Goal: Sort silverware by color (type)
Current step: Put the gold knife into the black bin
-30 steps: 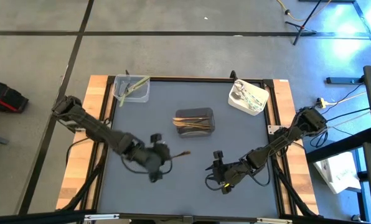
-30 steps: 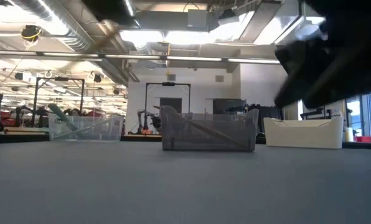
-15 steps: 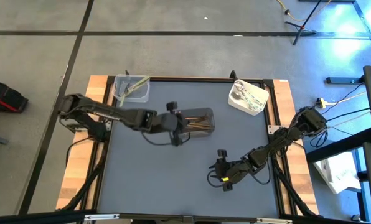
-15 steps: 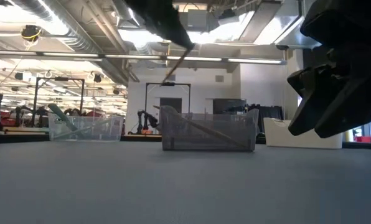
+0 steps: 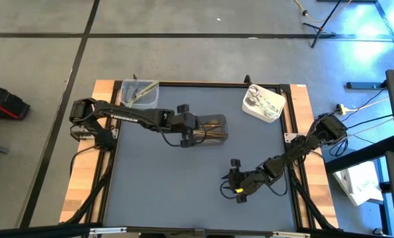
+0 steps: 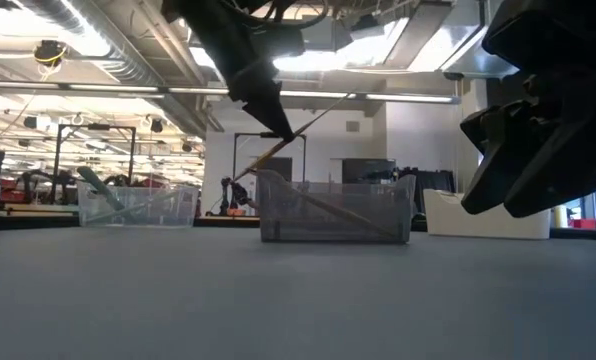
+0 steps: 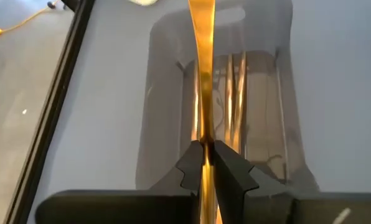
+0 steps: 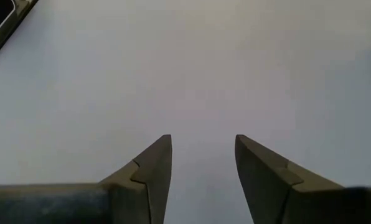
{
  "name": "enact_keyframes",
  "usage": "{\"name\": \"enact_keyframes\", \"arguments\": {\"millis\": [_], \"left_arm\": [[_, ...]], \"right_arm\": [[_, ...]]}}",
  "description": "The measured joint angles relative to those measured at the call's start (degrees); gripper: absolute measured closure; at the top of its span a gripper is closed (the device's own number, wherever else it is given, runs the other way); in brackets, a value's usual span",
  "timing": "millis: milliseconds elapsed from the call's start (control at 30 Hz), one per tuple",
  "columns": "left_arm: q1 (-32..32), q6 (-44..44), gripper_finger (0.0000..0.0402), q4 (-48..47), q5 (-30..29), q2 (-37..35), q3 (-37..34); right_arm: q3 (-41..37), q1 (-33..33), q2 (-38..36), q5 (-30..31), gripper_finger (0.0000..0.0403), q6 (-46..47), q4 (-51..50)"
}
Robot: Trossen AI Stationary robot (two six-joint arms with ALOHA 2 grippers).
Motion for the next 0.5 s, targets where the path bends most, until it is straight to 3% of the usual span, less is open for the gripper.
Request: {"name": "enact_keyframes", "arguments": {"millis": [267,500], "left_arm": [[1.5,0.84,0.0372,3.04,1.1,0.33,0.02],[2.82,0.4,0.0366,3.53,6.89,1.99,0.07]], "right_arm": [[0.0,0.0,0.0,0.06,0.024,0.22,0.09],[0.0,0.0,0.04,0.11,0.024,0.38,0.07]]}}
